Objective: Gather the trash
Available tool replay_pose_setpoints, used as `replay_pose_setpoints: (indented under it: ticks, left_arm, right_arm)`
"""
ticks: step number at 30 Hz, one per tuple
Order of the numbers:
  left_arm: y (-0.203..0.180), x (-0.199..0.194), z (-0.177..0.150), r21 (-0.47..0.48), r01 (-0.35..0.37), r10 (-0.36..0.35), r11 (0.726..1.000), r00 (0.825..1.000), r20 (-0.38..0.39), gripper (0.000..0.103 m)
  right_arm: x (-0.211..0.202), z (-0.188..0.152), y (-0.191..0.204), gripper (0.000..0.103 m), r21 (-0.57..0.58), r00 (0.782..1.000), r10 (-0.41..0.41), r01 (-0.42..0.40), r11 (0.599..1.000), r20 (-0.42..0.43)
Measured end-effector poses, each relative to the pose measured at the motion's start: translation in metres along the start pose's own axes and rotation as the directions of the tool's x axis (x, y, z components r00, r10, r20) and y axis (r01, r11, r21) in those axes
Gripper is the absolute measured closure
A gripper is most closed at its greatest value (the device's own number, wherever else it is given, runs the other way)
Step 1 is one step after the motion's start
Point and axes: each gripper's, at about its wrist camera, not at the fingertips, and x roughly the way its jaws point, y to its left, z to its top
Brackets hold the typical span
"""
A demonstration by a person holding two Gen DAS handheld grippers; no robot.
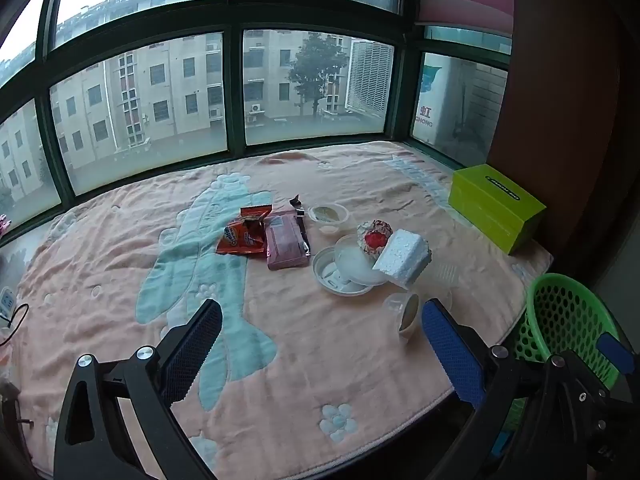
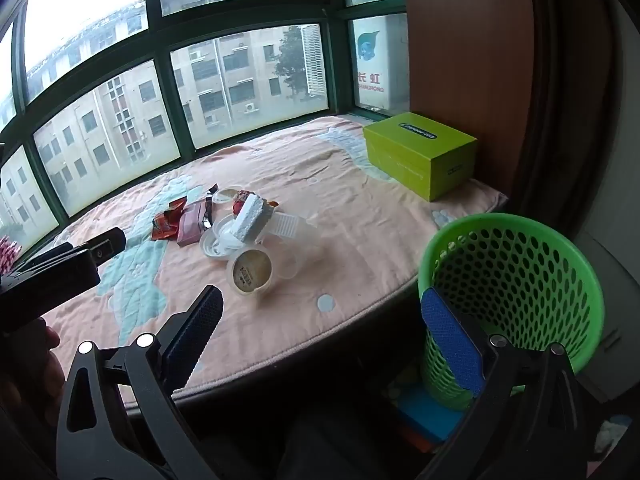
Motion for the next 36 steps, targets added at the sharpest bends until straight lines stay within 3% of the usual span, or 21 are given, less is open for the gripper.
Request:
replay_pose_setpoints:
  ticks: [36]
  left_arm:
    - [0.006, 0.014, -0.005, -0.023, 0.003, -0.005, 1.0, 0.998, -0.056, 0.006]
  right_arm:
    - [0.006, 0.0, -0.003, 0.005, 0.013, 1.0, -0.004, 0.005, 1.0, -0.022]
